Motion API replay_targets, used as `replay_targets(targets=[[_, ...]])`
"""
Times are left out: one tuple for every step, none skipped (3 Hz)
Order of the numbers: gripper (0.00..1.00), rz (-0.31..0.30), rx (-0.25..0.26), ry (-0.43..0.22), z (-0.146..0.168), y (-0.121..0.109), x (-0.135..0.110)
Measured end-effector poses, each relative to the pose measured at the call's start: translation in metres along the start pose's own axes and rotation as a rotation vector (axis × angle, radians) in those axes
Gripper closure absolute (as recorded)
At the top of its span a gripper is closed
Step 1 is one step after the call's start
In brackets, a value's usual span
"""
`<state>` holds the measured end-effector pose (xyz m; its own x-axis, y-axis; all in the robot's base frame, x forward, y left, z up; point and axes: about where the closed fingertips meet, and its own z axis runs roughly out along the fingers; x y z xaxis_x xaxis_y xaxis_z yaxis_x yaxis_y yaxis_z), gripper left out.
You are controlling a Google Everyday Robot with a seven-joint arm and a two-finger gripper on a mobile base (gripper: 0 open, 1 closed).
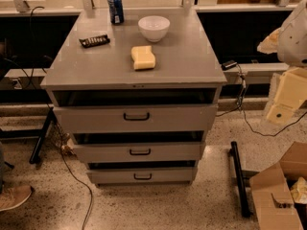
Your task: Open bottom drawer
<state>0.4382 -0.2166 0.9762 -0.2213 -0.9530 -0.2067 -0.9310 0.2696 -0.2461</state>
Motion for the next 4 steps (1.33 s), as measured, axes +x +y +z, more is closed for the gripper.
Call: replay_targets(targets=[[0.00,-0.001,0.001,0.000,0.000,0.000,0.000],[0.00,-0.032,-0.067,-0.027,0.040,0.020,0.003],[0.00,-0.091,-0.161,-0.114,0.115,0.058,0.000],[0.00,-0.127,-0.262,-0.186,0.197,0.101,-0.011]])
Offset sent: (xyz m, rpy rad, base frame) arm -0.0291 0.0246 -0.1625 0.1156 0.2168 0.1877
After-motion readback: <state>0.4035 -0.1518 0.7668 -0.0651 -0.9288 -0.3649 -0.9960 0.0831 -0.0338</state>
